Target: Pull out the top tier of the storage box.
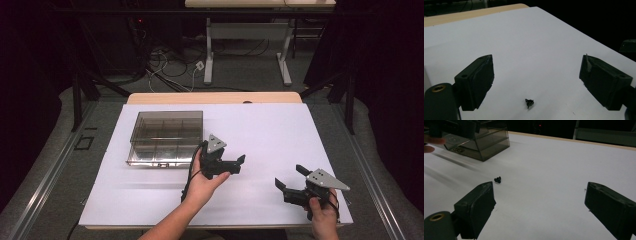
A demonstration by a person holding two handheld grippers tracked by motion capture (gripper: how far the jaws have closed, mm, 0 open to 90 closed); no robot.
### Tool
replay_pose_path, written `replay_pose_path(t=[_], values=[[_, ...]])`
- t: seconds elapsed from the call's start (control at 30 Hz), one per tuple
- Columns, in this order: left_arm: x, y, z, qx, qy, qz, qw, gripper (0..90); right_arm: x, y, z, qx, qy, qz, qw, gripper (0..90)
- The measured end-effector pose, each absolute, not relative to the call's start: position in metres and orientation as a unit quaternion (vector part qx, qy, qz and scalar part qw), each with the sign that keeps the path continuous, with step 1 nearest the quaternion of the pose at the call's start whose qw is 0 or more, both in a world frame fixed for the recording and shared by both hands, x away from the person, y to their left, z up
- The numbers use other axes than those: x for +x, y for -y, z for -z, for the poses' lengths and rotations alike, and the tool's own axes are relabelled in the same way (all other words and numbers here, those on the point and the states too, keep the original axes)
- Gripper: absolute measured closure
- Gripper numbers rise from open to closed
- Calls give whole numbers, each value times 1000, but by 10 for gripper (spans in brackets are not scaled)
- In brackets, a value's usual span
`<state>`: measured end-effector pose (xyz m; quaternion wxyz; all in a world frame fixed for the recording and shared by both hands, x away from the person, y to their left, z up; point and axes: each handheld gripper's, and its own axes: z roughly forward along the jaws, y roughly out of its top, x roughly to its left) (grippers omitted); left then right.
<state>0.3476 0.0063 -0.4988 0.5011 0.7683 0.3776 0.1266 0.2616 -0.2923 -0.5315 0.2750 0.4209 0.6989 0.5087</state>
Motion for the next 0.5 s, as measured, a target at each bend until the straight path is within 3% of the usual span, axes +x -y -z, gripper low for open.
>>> replay_pose_path(t=[0.23,0.5], values=[[349,-2,507,773,-374,-130,496,178,262,295,530,424,-696,-506,283,88],[351,5,516,781,-396,-131,464,295,262,289,532,419,-701,-507,277,88]])
